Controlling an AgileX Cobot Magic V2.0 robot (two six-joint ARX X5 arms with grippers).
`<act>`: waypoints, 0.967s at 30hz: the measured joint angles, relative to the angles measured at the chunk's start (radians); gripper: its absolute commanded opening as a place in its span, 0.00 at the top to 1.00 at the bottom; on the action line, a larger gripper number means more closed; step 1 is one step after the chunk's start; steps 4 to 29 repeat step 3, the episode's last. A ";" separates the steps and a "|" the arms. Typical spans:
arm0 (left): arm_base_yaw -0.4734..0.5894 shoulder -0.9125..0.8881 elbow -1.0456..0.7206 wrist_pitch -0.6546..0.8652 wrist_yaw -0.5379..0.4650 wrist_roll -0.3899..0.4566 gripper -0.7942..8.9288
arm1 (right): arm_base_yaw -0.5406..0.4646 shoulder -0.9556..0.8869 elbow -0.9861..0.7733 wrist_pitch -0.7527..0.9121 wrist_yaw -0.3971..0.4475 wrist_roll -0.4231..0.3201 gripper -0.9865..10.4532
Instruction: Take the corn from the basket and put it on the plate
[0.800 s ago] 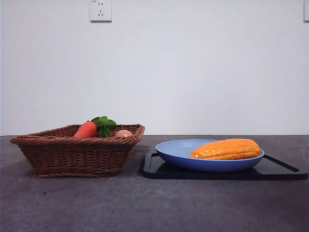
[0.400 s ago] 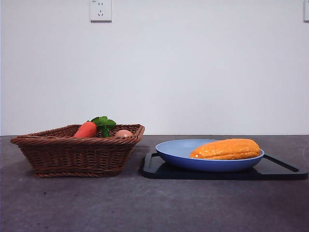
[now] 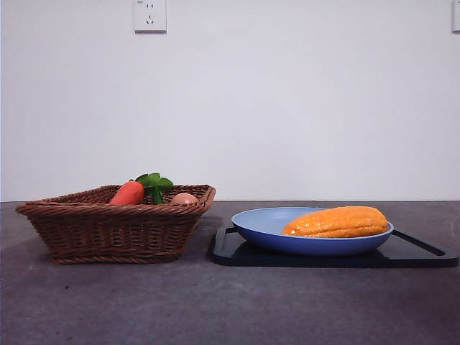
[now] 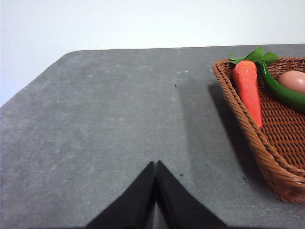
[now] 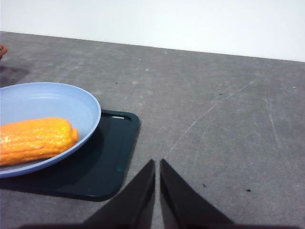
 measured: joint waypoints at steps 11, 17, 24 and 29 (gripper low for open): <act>0.000 0.000 0.000 0.000 0.000 0.000 0.91 | 0.000 0.000 0.000 0.000 0.000 0.000 0.91; 0.000 0.000 0.000 0.000 0.000 0.000 0.91 | 0.000 0.000 0.000 0.000 0.000 0.000 0.91; 0.000 0.000 0.000 0.000 0.000 0.000 0.91 | 0.000 0.000 0.000 0.000 0.000 0.000 0.91; 0.000 0.000 0.000 0.000 0.000 0.000 0.91 | 0.000 0.000 0.000 0.000 0.000 0.000 0.91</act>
